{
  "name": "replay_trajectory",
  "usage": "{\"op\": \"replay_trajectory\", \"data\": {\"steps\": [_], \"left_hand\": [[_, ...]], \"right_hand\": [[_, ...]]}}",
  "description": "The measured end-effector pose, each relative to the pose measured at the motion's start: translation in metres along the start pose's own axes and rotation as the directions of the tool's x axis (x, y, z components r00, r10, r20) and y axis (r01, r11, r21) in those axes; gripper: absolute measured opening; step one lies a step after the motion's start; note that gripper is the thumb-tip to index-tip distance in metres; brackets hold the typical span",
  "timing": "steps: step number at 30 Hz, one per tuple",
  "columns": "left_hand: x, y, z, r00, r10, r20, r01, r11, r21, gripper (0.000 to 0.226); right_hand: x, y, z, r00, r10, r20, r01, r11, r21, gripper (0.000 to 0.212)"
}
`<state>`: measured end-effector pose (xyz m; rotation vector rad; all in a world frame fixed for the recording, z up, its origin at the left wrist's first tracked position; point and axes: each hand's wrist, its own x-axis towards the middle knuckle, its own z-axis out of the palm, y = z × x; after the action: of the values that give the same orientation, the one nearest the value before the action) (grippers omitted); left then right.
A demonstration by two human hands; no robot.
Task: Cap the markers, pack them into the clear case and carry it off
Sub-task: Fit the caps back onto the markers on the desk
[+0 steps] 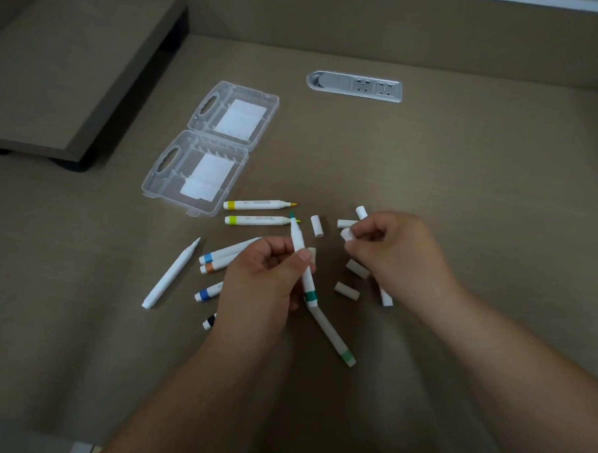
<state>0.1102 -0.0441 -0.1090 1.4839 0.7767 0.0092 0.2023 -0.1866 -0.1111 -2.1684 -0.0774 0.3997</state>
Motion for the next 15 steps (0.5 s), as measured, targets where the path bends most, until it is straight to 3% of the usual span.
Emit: {"op": "replay_trajectory", "data": {"steps": [1,3,5,8,10,12,13,15], "left_hand": [[0.001,0.001,0.0,1.0,0.003,0.0,-0.003,1.0,-0.001,0.004],[0.001,0.004,0.001,1.0,0.016,0.003,-0.016,1.0,-0.015,0.005],[0.002,0.007,0.002,1.0,0.026,0.003,-0.026,1.0,-0.017,0.005],[0.002,0.01,0.006,0.999,0.034,-0.003,-0.034,0.999,-0.032,0.005],[0.002,0.011,0.007,0.999,0.045,0.0,-0.045,0.998,-0.044,0.004],[0.002,0.011,0.007,0.999,0.049,0.004,-0.049,0.998,-0.029,0.004],[0.002,0.011,0.006,0.999,0.05,0.006,-0.05,0.998,-0.024,0.004],[0.001,0.01,0.005,0.999,0.047,0.003,-0.047,0.999,-0.021,0.005]], "right_hand": [[-0.006,-0.006,-0.003,0.98,0.162,0.114,-0.188,0.945,0.268,0.006],[-0.016,-0.013,-0.009,0.839,0.319,0.441,-0.535,0.634,0.558,0.008],[-0.023,-0.017,-0.012,0.697,0.327,0.639,-0.713,0.412,0.567,0.007],[-0.027,-0.018,-0.012,0.634,0.313,0.707,-0.771,0.322,0.549,0.009],[-0.027,-0.018,-0.011,0.631,0.309,0.712,-0.774,0.312,0.551,0.009],[-0.026,-0.017,-0.009,0.672,0.332,0.662,-0.738,0.37,0.564,0.011],[-0.024,-0.016,-0.007,0.729,0.35,0.588,-0.68,0.465,0.567,0.011],[-0.02,-0.013,-0.003,0.89,0.322,0.322,-0.436,0.806,0.401,0.008]]}}
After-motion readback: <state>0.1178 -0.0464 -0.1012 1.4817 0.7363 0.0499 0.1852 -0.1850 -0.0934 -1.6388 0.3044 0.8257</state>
